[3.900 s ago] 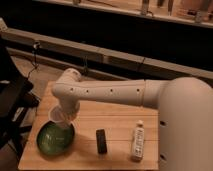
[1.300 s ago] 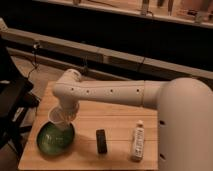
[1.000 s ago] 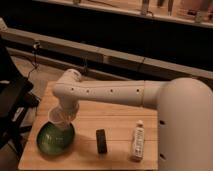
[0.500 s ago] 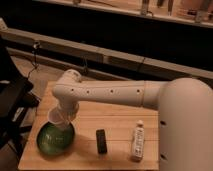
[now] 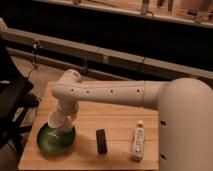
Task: Place the ceramic cup in the ceramic bowl
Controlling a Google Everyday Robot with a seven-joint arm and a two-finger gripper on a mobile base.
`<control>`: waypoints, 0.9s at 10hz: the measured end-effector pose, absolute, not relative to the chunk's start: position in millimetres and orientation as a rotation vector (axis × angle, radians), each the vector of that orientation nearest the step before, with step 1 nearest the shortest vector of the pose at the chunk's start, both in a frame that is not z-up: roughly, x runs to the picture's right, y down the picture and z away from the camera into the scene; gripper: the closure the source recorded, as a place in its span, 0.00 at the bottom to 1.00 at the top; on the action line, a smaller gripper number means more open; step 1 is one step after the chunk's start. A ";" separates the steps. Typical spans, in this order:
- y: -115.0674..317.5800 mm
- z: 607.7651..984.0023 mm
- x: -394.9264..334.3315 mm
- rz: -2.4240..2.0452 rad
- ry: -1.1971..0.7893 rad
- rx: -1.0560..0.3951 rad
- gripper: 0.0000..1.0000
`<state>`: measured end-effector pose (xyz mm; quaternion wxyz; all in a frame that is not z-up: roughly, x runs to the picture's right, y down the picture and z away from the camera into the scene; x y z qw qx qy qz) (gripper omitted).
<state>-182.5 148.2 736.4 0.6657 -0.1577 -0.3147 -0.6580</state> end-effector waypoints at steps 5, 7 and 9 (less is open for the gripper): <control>145.5 735.7 -183.5 -1.489 -0.728 -0.351 0.66; 142.8 734.6 -180.8 -1.489 -0.735 -0.355 0.47; 143.7 735.3 -182.1 -1.491 -0.739 -0.355 0.41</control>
